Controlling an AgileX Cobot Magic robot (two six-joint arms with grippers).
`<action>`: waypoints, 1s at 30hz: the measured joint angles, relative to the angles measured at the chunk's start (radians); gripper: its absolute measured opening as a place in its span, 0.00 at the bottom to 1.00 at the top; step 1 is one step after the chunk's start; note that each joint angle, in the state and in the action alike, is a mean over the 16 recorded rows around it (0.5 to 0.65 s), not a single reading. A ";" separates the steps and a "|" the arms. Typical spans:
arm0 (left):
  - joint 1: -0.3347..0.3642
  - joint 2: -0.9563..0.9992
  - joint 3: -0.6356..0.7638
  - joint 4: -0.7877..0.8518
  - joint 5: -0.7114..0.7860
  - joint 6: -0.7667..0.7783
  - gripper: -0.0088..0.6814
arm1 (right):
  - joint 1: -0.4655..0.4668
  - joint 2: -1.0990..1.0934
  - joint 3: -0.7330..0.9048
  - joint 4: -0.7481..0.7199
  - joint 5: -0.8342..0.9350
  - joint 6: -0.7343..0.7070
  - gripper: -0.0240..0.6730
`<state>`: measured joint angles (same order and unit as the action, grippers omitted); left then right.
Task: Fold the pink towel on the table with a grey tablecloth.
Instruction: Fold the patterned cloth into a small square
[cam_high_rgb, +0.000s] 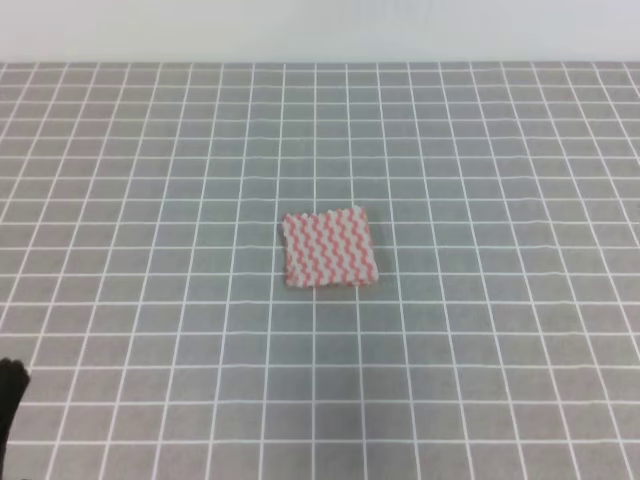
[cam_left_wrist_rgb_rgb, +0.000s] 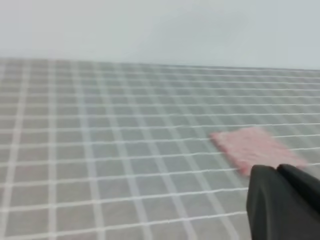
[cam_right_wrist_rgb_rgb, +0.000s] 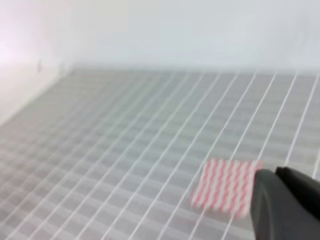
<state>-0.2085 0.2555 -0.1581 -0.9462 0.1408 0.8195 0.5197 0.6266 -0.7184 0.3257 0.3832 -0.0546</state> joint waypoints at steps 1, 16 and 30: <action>0.000 0.001 0.019 -0.006 -0.013 0.001 0.01 | 0.000 -0.041 0.047 -0.001 -0.042 -0.006 0.01; 0.000 0.005 0.172 -0.036 -0.057 0.018 0.01 | 0.000 -0.323 0.580 0.000 -0.512 -0.060 0.01; 0.000 0.005 0.177 -0.043 -0.040 0.018 0.01 | 0.000 -0.327 0.680 0.011 -0.561 -0.064 0.01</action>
<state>-0.2086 0.2604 0.0185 -0.9891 0.1011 0.8380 0.5196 0.2999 -0.0379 0.3367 -0.1780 -0.1183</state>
